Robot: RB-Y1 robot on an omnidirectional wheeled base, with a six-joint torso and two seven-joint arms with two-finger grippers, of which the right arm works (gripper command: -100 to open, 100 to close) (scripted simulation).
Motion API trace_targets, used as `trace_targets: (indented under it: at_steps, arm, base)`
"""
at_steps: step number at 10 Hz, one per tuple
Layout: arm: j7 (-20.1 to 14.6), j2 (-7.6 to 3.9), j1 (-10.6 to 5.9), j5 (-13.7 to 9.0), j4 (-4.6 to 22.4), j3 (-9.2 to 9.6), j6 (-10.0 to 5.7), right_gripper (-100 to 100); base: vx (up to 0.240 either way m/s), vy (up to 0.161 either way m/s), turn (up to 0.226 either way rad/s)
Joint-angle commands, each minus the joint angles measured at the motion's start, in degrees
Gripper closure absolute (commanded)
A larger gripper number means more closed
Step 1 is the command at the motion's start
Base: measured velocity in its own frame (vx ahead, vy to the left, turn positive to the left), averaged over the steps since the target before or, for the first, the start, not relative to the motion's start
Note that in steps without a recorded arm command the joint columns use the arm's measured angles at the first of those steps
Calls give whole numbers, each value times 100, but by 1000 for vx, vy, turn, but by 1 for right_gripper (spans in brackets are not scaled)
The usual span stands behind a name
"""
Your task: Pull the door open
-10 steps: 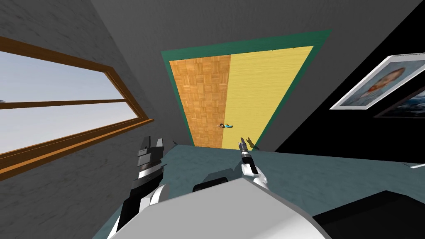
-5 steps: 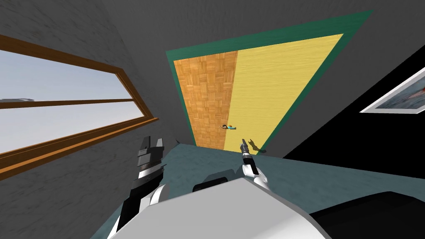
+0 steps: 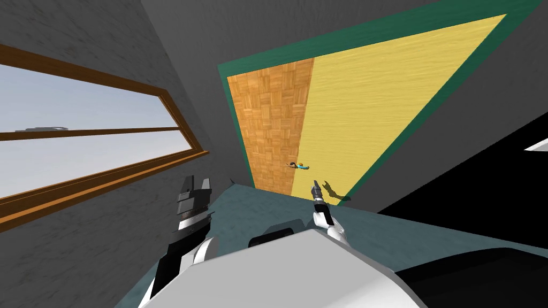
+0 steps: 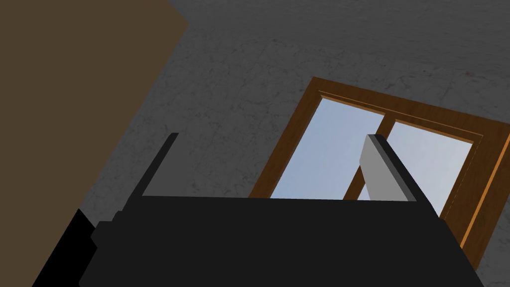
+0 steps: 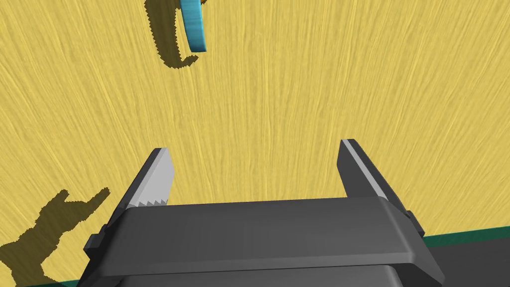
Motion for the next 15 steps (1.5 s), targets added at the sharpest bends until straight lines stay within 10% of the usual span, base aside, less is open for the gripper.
trace_targets:
  at_steps: [1, 15]
  arm:
    - [-5, -34, -104, -52, 286, -52, -106, -100]
    - [-8, -255, -779, -439, 2130, -449, -618, -100]
  base:
    - [77, -43, 149]
    - [72, -52, 122]
